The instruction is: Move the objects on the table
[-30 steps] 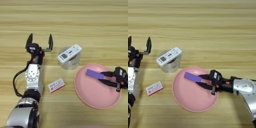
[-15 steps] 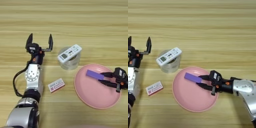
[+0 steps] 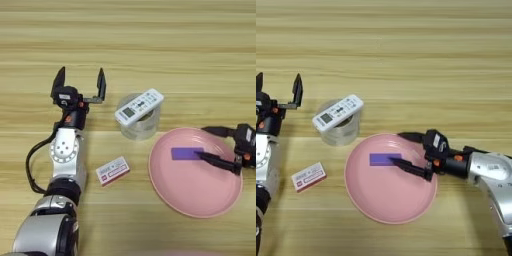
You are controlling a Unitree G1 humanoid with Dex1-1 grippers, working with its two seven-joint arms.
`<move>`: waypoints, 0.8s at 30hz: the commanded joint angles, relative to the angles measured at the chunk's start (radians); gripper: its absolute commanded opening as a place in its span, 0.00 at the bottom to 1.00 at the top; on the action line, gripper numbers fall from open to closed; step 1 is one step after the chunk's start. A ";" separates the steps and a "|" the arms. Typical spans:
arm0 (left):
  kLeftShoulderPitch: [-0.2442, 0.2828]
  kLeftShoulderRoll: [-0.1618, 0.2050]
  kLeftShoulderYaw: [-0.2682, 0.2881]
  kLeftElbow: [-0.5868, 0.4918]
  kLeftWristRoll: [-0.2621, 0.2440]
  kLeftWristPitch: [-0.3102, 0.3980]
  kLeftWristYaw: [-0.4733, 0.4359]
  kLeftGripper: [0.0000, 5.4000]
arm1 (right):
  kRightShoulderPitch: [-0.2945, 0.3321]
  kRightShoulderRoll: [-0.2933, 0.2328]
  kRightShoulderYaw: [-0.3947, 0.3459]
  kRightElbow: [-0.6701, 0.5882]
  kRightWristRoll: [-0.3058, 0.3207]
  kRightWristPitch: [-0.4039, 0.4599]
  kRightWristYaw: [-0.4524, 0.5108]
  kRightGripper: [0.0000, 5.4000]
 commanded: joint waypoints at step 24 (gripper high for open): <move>0.008 0.039 0.012 -0.026 -0.037 0.015 -0.097 1.00 | -0.237 0.292 -0.273 0.514 -0.168 -0.383 -0.713 0.99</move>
